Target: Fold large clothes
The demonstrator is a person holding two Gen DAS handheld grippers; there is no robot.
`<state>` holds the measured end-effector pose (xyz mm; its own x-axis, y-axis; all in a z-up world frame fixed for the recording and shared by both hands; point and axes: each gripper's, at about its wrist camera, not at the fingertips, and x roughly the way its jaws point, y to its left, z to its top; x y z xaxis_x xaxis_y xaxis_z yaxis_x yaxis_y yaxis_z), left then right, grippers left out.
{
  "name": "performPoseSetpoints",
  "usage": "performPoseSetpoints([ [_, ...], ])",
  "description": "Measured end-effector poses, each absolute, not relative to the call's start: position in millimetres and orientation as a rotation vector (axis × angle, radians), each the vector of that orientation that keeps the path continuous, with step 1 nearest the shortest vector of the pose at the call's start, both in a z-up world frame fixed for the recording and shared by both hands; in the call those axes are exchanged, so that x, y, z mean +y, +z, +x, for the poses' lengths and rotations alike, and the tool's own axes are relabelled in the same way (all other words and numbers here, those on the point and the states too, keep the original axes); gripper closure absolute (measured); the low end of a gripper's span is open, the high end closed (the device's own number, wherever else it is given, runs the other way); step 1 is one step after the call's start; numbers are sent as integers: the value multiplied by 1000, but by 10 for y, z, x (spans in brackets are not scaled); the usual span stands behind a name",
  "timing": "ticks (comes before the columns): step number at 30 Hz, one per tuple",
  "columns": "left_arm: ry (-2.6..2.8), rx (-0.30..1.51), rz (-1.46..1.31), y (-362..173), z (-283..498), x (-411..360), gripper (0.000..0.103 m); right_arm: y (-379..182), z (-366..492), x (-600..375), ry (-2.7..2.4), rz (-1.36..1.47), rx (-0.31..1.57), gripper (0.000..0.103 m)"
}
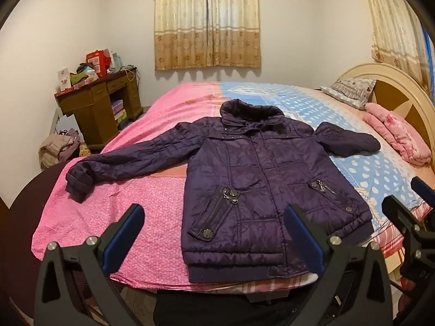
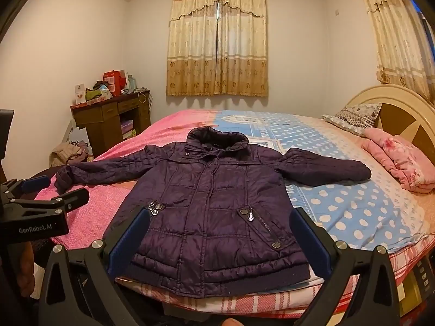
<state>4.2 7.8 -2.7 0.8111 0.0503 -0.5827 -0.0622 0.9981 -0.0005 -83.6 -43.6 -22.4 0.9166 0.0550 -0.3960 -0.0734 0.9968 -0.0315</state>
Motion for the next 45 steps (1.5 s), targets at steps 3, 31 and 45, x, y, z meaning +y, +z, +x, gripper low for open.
performPoseSetpoints([
  [3,60,625,-18,-32,49,83,0,-228,-834,-422,67,-44,408,1],
  [31,66,619,-9,-43,62,90,0,-281,-823,-434,83,-35,415,1],
  [45,66,621,-4,-72,61,93,0,-283,-829,-419,85,-34,418,1],
])
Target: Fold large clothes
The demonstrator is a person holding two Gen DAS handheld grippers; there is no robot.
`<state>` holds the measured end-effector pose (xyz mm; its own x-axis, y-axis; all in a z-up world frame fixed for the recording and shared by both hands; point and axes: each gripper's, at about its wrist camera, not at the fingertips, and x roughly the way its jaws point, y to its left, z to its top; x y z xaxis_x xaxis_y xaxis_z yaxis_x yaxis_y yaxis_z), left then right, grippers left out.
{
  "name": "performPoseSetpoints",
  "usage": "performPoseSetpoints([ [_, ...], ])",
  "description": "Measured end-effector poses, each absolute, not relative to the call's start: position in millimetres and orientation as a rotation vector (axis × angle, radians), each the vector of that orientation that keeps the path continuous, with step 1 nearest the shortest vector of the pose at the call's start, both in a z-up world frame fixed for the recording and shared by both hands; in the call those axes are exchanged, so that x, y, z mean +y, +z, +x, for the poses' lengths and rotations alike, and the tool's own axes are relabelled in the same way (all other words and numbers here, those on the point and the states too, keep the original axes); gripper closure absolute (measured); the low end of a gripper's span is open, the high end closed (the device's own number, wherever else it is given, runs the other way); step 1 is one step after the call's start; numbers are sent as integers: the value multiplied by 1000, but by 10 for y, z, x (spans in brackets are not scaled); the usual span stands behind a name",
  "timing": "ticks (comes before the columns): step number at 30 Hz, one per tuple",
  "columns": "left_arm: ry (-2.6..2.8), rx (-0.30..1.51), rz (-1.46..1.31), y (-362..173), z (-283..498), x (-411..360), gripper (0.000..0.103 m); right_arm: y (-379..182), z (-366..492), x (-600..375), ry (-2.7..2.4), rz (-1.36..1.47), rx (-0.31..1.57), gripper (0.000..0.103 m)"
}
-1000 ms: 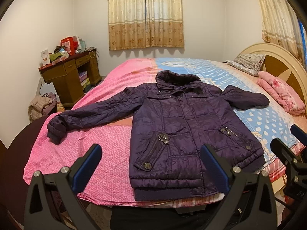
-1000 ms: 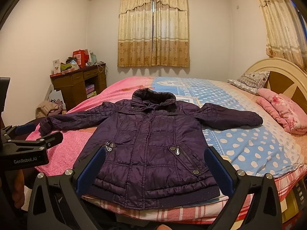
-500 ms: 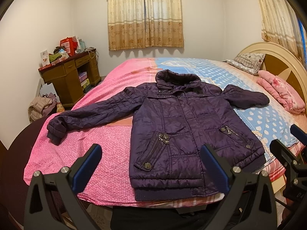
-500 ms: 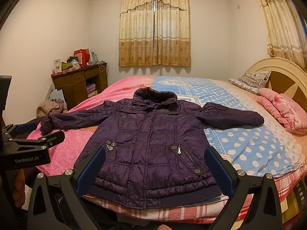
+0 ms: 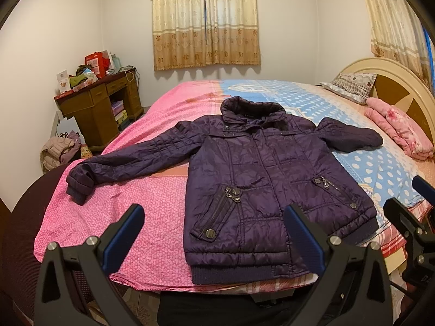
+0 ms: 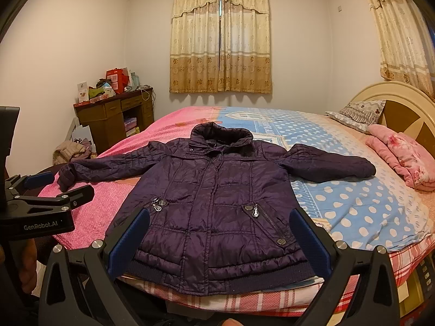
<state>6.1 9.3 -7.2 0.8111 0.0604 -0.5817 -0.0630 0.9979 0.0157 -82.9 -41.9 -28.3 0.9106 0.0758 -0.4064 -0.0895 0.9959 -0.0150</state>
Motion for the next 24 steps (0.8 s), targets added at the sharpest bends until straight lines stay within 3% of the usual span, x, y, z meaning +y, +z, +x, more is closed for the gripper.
performPoseSetpoints([
  [24,73,628,2,-129,59,150,0,-307,-822,-376,100,-42,422,1],
])
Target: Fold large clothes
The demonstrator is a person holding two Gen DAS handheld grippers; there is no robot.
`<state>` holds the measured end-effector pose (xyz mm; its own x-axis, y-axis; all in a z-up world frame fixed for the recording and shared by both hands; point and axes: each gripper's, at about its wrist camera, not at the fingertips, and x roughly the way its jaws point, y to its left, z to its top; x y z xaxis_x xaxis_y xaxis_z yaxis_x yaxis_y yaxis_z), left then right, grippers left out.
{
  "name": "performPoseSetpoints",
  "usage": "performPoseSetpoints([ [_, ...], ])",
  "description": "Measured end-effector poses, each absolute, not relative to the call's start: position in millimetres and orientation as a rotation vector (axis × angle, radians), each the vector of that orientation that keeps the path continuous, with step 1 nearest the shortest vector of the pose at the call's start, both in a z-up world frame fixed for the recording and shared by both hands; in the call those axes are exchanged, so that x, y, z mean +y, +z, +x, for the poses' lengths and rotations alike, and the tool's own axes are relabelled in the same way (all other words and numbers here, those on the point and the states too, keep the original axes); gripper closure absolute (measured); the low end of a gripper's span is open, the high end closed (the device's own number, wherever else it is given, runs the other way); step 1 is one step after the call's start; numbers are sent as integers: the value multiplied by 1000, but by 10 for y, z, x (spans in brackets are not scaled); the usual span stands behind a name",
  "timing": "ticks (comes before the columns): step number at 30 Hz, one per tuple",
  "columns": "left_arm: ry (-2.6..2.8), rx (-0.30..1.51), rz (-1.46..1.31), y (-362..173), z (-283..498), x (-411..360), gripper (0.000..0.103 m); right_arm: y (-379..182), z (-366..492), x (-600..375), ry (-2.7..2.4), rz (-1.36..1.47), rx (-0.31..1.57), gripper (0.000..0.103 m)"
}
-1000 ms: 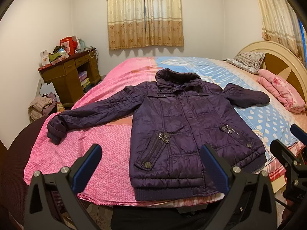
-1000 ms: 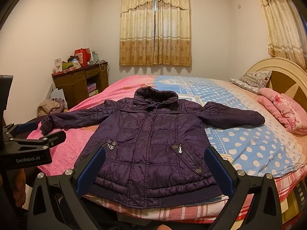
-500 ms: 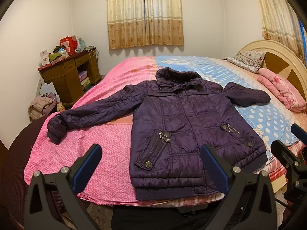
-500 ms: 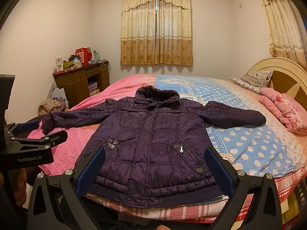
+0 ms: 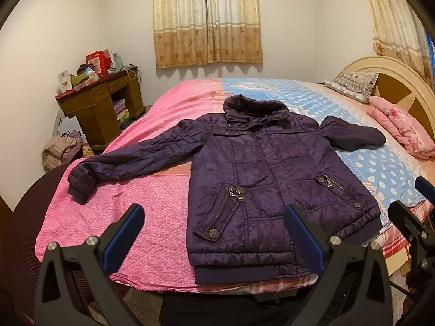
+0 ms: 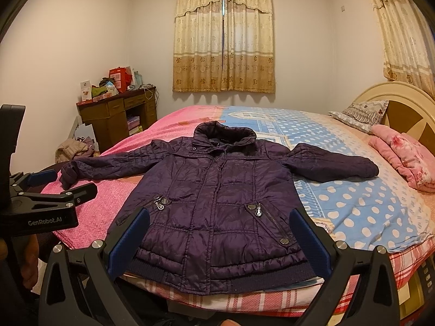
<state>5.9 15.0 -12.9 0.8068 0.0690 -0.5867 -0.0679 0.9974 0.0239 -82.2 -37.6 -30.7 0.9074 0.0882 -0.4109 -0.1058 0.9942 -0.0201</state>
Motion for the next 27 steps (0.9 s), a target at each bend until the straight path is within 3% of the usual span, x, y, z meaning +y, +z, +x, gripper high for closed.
performPoseSetpoints([
  [15,65,655,25,-131,168,177,0,-364,-756,-452,164,-6,418,1],
  [27,56,680,38,-236,991,-11,0,-826,151,-1515,155,179,604,1],
])
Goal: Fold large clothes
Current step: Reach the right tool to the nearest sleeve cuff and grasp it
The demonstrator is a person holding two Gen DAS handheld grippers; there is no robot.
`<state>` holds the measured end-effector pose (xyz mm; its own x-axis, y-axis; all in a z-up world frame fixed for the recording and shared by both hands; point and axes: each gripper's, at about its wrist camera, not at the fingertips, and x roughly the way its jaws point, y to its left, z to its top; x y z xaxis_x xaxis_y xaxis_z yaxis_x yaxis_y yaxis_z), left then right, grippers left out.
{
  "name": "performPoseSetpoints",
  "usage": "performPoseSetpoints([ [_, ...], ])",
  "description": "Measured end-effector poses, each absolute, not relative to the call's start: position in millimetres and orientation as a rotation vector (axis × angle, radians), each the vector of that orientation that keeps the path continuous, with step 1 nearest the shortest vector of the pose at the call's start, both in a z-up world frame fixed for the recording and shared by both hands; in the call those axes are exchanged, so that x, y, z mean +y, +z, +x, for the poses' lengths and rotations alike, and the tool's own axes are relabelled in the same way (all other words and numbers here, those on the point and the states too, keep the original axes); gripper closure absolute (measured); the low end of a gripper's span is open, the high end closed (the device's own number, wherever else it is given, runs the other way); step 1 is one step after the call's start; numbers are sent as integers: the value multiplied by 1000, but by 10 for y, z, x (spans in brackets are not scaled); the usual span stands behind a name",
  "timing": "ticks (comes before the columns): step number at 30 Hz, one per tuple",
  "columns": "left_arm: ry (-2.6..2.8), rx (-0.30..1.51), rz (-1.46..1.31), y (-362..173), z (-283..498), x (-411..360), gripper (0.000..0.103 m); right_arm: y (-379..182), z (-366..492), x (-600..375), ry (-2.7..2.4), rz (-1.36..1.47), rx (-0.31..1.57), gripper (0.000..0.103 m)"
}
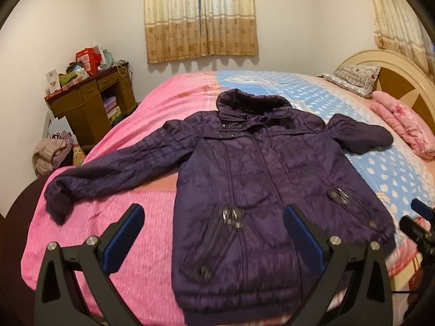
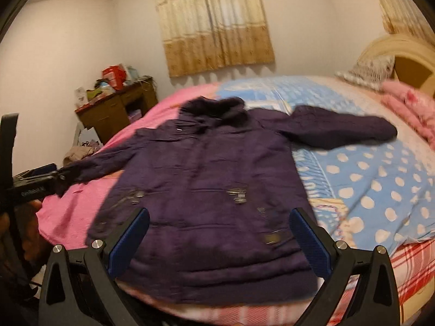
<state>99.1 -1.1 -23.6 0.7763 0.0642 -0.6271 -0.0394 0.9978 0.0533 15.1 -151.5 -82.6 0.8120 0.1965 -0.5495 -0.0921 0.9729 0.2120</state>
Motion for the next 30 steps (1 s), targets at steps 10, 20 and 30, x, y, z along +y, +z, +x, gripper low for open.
performPoseSetpoints([
  [10,101,654,81,-518,1973,-300,0,-1158,1234,-3407,-119,522,654,1],
  [20,112,748,103,-866,2578,-492,0,-1226,1938,-4632,-272,674,580,2],
  [30,124,830,121,-1095,2760,-574,0,-1320,2573,-5447,-364,870,539,12],
])
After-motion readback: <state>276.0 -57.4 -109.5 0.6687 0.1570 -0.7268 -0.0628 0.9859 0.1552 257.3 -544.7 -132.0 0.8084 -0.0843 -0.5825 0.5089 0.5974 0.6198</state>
